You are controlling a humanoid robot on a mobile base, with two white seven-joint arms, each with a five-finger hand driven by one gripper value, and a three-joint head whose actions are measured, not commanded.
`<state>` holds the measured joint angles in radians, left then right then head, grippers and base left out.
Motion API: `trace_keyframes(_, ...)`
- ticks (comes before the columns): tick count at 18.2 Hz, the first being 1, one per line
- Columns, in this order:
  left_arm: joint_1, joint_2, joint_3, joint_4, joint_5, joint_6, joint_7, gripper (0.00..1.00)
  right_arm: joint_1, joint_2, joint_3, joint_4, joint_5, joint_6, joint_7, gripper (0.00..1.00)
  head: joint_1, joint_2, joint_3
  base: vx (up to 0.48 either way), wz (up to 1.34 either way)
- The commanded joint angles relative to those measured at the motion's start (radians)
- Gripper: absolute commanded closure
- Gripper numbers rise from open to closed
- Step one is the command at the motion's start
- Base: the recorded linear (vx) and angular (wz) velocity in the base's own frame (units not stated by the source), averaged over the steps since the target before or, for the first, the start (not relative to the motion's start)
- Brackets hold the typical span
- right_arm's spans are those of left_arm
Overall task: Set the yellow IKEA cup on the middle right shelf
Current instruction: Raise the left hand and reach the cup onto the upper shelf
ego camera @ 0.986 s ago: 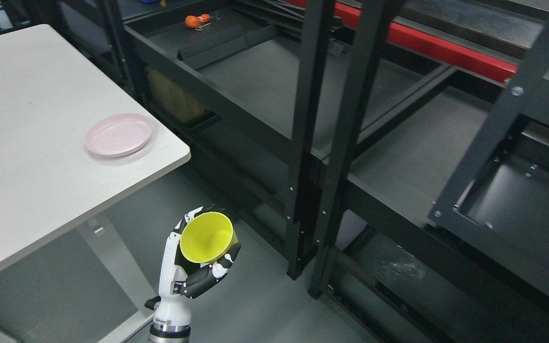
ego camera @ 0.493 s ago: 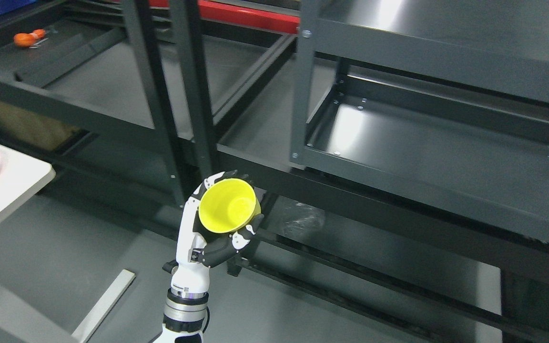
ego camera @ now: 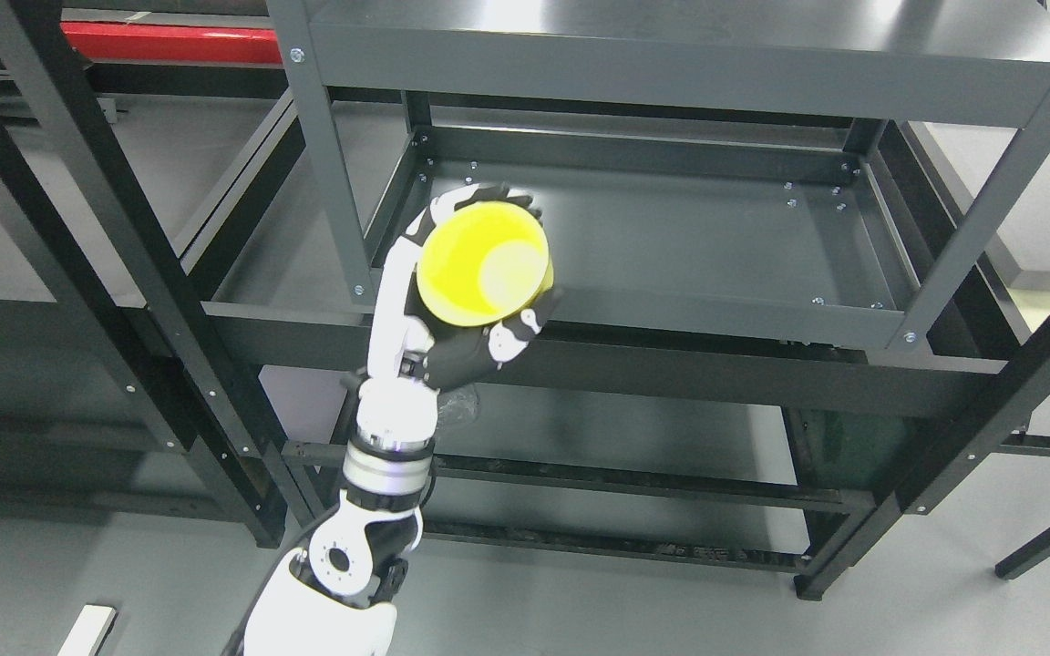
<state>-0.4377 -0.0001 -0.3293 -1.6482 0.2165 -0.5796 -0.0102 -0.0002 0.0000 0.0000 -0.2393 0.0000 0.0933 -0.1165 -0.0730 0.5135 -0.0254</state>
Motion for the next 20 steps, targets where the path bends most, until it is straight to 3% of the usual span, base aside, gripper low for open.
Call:
trace_keyframes(1, -0.177, 0.018, -0.013, 0.011, 0.003, 0.063, 0.025, 0.99, 0.014, -0.017, 0.017, 0.000, -0.025, 0.000, 0.000, 0.01, 0.0000, 0.000, 0.000, 0.040, -0.09)
trace_keyframes(9, -0.468, 0.018, -0.059, 0.024, 0.098, 0.093, 0.048, 1.00, 0.014, -0.017, 0.017, 0.000, -0.025, 0.000, 0.000, 0.01, 0.0000, 0.000, 0.000, 0.054, -0.09)
trace_keyframes(15, -0.567, 0.018, -0.050, 0.084, 0.150, 0.386, 0.180, 1.00, 0.012, -0.017, 0.017, 0.000, -0.025, 0.000, 0.000, 0.01, 0.0000, 0.000, 0.000, 0.076, -0.22)
trace_keyframes(20, -0.654, 0.018, -0.079, 0.084, 0.233, 0.769, 0.349, 1.00, 0.014, -0.017, 0.017, 0.000, -0.025, 0.000, 0.000, 0.01, 0.0000, 0.000, 0.000, 0.082, -0.08)
